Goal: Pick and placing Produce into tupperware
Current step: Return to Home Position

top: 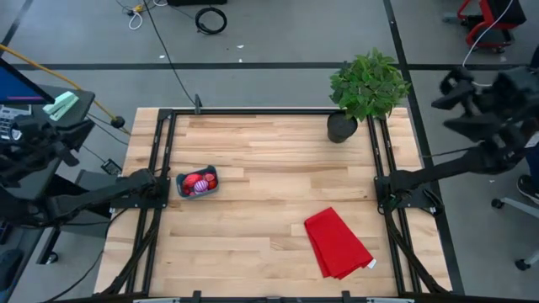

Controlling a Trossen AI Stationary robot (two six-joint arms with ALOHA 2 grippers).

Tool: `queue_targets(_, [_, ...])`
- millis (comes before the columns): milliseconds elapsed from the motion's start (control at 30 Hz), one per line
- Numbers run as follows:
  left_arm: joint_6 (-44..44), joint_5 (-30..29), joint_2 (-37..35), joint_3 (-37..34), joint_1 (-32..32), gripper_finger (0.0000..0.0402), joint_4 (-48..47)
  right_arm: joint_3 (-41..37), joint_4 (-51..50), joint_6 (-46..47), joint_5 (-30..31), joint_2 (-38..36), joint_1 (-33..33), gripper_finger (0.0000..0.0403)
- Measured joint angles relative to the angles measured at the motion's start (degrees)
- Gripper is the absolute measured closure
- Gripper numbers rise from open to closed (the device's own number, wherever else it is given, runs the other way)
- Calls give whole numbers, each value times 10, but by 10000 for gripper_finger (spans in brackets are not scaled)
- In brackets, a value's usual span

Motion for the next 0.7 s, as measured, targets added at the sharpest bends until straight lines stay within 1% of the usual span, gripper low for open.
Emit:
queue_targets(67, [8,-1,0,0,0,314,10,-54,49,2,-6,-23,0,181])
queue_targets(167, [23,0,0,1,0,312,27,-155,80,16,-5,-46,0,183])
queue_targets(367, [34,0,0,1,0,318,40,-332,234,47,-6,-107,0,182])
queue_targets(467, [35,0,0,1,0,321,40,-413,280,67,-5,-128,0,182])
queue_targets(567, [36,0,0,1,0,319,40,-492,365,76,-5,-151,0,183])
queue_targets(700, [36,0,0,1,0,314,40,-603,503,100,-12,-189,0,183])
